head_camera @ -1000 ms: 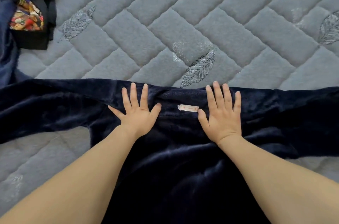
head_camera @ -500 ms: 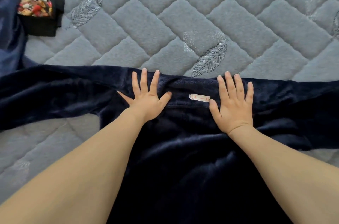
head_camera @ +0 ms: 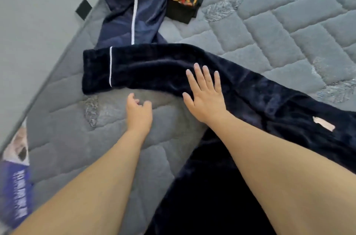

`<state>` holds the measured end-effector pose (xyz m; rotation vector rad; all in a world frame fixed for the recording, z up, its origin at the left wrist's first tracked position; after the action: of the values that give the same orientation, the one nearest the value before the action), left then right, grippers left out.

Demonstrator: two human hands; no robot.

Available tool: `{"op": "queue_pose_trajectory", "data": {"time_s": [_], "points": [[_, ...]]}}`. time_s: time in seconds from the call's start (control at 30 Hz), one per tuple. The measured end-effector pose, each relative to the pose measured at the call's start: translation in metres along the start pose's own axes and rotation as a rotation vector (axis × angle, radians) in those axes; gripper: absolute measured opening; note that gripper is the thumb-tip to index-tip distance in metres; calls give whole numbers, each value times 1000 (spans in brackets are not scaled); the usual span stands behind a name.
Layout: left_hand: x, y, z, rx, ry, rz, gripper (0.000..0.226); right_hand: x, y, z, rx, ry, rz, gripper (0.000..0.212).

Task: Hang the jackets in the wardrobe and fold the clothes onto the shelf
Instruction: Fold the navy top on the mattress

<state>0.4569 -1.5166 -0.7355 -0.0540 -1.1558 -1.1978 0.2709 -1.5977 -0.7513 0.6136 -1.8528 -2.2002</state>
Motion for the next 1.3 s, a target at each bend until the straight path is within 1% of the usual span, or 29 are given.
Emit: {"op": "queue_pose_trajectory", "data": {"time_s": [0.07, 0.1, 0.13, 0.17, 0.2, 0.23, 0.33, 0.4, 0.47, 0.57, 0.63, 0.67, 0.7, 0.73, 0.77, 0.8, 0.83, 0.87, 0.93, 0.97, 1.0, 1.07, 1.1, 1.13, 1.17, 1.2, 1.23, 1.27, 1.3], "points": [[8, 26, -32, 18, 201, 408, 37, -22, -26, -12, -69, -39, 93, 70], [13, 34, -46, 19, 261, 545, 23, -25, -36, -12, -55, -72, 131, 71], [16, 40, -59, 10, 305, 644, 20, -26, -43, -11, -12, -96, 150, 72], [18, 45, -72, -7, 339, 712, 27, -26, -48, -11, 33, -103, 155, 72], [18, 49, -83, -15, 366, 766, 35, -24, -53, -12, 69, -102, 144, 72], [18, 54, -95, -13, 386, 800, 38, -24, -57, -15, 88, -93, 123, 72], [13, 52, -112, -1, 490, 824, 28, -23, -63, -17, 95, -94, 116, 72], [15, 53, -109, 2, 488, 804, 24, -25, -63, -16, 90, -88, 115, 72], [21, 53, -99, 6, 450, 785, 30, -23, -61, -19, 70, -81, 114, 73], [40, 58, -76, 63, 320, 761, 32, -23, -55, -17, 47, -81, 87, 74], [57, 56, -59, 107, 197, 685, 22, -25, -44, -18, -7, -54, 25, 75], [65, 52, -49, 128, 128, 630, 17, -26, -37, -18, -36, -27, -45, 76], [73, 45, -37, 157, 56, 564, 16, -25, -29, -15, -67, -11, -175, 74], [81, 36, -24, 186, -18, 498, 15, -18, -19, -8, -93, -26, -385, 67], [88, 25, -9, 203, -90, 427, 13, -5, -7, 6, -90, -81, -638, 55], [95, 10, 7, 196, -162, 354, 11, 16, 3, 24, -48, -171, -863, 41], [102, -8, 24, 166, -248, 283, 12, 43, 13, 48, 27, -285, -1012, 31], [111, -29, 45, 123, -365, 210, 19, 75, 23, 74, 102, -401, -1091, 27], [129, -77, 96, 21, -624, 77, 38, 145, 38, 134, 222, -640, -1202, 26], [138, -101, 126, -27, -730, 28, 41, 179, 45, 164, 270, -753, -1240, 27], [143, -126, 156, -77, -816, -6, 38, 211, 53, 192, 313, -849, -1260, 27], [149, -178, 221, -161, -976, -80, 23, 266, 66, 243, 386, -1007, -1300, 22], [148, -204, 254, -228, -1025, -141, 18, 287, 70, 262, 395, -1071, -1366, 22], [142, -230, 283, -345, -1048, -233, 17, 304, 72, 277, 378, -1127, -1464, 31], [132, -255, 308, -512, -1067, -380, 17, 319, 71, 288, 342, -1168, -1573, 46], [119, -277, 329, -690, -1103, -588, 17, 329, 71, 295, 309, -1186, -1673, 60], [104, -293, 345, -822, -1157, -807, 17, 338, 71, 299, 275, -1187, -1734, 70], [92, -303, 355, -876, -1210, -939, 18, 343, 69, 301, 248, -1191, -1736, 75], [85, -306, 358, -857, -1249, -958, 20, 346, 68, 302, 225, -1207, -1708, 72]]}}
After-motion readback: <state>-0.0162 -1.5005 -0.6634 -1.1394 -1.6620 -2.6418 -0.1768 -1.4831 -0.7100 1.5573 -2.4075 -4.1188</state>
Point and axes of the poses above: each hand's wrist, its own z-axis away from the middle knuckle, its own y-axis out of the back of the hand, x = y × z, the point moved 3 cm from there along -z, towards the middle knuckle, and after that the axes turned 1 degree about z, right-handed, at the moved point
